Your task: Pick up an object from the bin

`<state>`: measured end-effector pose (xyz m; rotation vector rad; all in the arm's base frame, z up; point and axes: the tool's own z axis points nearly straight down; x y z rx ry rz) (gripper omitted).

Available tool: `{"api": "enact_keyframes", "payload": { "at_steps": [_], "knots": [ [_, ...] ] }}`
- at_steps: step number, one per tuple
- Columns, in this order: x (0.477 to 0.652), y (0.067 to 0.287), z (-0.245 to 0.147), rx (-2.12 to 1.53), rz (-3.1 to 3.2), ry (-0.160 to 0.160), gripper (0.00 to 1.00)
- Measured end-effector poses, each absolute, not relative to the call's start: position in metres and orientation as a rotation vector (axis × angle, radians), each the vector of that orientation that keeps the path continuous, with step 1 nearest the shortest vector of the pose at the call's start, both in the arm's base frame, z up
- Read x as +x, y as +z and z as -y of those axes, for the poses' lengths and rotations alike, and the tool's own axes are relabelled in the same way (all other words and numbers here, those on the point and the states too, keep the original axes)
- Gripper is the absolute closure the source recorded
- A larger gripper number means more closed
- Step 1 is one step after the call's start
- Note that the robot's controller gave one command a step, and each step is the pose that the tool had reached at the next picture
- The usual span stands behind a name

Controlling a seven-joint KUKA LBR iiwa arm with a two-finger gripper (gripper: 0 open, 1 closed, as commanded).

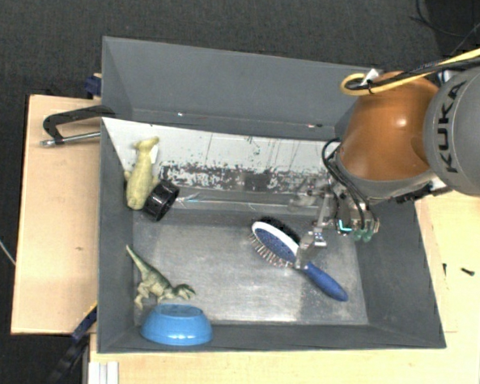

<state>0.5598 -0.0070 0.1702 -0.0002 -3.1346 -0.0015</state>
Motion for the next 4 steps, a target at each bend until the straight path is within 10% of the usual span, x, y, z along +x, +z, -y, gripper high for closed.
{"api": "enact_keyframes", "payload": {
  "at_steps": [1, 2, 4],
  "knots": [
    [0.557, 0.071, 0.016, -0.176, 3.145, -0.004, 0.0],
    [0.55, 0.102, 0.013, -0.379, 3.126, -0.003, 0.0],
    [0.537, 0.073, 0.002, -0.955, 3.0, -0.005, 0.0]
  ]
}}
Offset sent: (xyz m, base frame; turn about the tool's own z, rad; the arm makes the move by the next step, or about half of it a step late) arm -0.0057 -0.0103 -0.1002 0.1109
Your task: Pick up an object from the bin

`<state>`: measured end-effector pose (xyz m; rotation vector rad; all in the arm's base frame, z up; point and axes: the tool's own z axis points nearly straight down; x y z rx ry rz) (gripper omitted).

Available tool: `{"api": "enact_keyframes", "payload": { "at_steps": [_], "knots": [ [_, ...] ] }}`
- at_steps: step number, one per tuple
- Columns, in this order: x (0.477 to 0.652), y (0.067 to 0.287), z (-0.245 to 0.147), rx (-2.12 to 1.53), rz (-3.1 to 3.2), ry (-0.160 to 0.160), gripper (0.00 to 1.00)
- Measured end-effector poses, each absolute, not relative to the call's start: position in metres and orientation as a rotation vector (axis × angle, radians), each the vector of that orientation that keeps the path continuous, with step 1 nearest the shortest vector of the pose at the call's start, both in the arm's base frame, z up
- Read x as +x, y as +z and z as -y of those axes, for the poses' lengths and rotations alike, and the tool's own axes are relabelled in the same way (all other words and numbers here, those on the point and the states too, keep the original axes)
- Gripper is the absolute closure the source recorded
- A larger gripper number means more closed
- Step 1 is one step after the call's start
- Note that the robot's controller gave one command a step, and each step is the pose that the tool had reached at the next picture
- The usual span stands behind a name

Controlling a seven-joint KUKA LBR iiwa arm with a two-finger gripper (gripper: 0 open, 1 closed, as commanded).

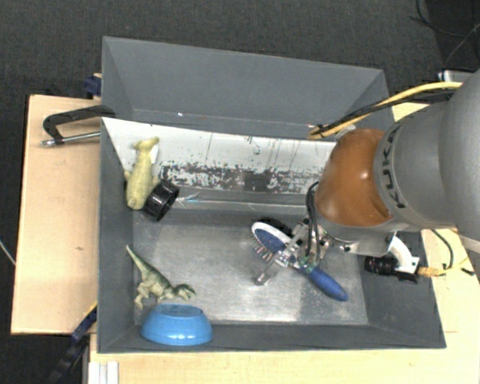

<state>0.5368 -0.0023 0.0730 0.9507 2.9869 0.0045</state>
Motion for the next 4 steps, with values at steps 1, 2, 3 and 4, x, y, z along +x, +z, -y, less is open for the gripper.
{"api": "enact_keyframes", "payload": {
  "at_steps": [1, 2, 3, 4],
  "knots": [
    [0.538, 0.075, 0.002, 0.95, -2.99, 0.003, 0.0],
    [0.541, 0.077, 0.004, 0.95, -2.98, 0.001, 1.0],
    [0.543, 0.175, 0.004, 0.949, -2.984, 0.006, 1.0],
    [0.544, 0.183, 0.004, 0.947, -2.991, 0.003, 1.0]
  ]
}}
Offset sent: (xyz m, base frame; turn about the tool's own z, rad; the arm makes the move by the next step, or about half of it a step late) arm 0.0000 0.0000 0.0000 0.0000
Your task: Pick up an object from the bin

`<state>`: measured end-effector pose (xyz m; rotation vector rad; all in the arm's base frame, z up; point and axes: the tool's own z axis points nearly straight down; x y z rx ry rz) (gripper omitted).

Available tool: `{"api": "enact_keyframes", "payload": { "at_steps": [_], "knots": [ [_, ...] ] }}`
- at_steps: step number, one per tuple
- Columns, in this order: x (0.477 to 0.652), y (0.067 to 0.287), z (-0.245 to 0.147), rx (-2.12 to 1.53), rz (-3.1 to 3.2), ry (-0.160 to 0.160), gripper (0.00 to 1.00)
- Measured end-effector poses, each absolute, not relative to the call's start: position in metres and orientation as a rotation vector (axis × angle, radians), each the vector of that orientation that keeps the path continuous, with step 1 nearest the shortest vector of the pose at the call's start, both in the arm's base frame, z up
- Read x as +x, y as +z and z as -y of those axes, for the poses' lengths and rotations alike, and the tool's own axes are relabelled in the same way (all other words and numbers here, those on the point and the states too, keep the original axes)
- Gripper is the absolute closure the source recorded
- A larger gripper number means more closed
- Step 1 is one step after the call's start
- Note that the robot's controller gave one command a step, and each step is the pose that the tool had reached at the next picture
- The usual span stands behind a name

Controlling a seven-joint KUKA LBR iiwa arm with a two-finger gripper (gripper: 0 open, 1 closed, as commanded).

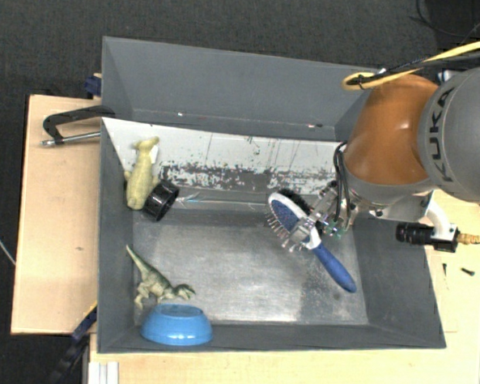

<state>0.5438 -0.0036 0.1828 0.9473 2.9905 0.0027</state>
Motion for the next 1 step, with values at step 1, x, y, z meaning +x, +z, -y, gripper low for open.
{"api": "enact_keyframes", "payload": {
  "at_steps": [1],
  "knots": [
    [0.5447, 0.1947, 0.0032, 0.944, -2.991, 0.003, 1.0]
  ]
}}
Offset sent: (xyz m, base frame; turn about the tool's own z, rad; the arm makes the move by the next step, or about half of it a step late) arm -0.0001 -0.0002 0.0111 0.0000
